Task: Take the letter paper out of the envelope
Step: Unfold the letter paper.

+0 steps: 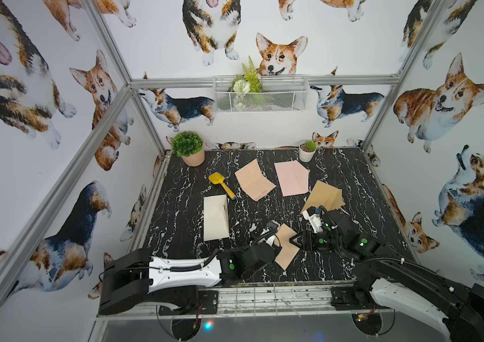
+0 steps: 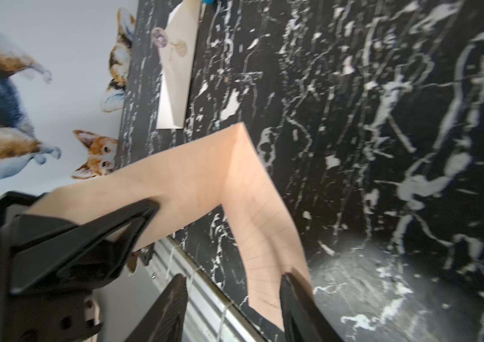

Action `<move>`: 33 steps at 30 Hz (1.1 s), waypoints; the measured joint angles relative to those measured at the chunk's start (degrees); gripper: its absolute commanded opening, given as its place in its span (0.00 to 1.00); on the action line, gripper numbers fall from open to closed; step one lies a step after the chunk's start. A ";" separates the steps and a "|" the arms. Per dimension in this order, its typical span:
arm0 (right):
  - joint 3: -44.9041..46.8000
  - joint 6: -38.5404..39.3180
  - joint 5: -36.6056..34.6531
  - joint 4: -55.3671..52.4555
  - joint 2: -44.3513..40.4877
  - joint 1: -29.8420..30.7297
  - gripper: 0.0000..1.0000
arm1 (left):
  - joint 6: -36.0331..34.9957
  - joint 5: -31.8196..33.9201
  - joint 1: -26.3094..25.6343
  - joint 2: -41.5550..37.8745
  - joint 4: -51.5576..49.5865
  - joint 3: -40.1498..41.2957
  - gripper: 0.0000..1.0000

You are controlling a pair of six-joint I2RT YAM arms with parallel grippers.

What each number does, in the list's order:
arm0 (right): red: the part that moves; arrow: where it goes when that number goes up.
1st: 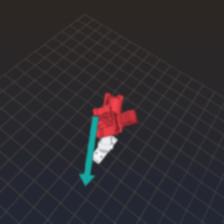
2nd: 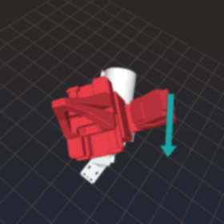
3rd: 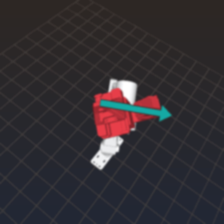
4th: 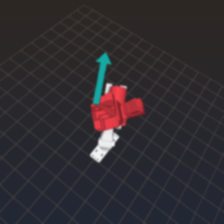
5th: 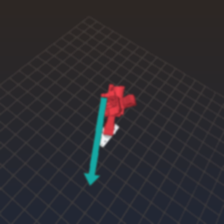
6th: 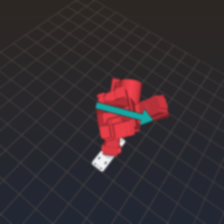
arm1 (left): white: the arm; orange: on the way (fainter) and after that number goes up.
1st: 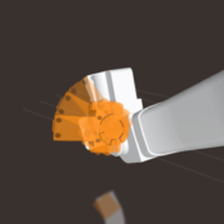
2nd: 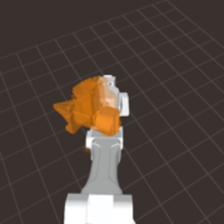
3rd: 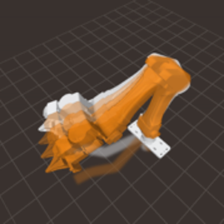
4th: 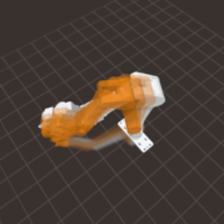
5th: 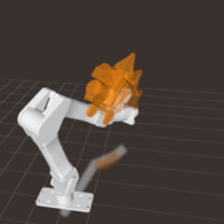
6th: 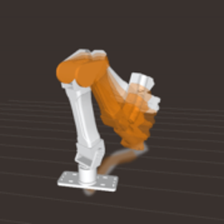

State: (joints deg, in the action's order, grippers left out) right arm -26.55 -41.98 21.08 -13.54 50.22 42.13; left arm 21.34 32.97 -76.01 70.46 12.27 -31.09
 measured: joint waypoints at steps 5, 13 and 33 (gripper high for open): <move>3.34 0.00 -3.17 -0.13 -3.28 0.20 0.54 | 2.23 0.26 0.85 -1.05 1.49 1.25 0.00; 7.10 -0.28 -3.76 3.91 1.44 0.22 0.54 | 5.49 1.49 2.05 -0.66 4.17 4.50 0.00; 6.27 -3.52 -0.33 28.65 24.26 1.77 0.49 | 10.86 -1.16 5.49 0.59 13.14 9.88 0.00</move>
State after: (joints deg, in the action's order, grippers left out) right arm -20.27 -45.50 20.75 15.11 74.48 43.90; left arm 32.21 31.81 -70.52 71.05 25.41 -21.21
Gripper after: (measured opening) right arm 0.517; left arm 0.049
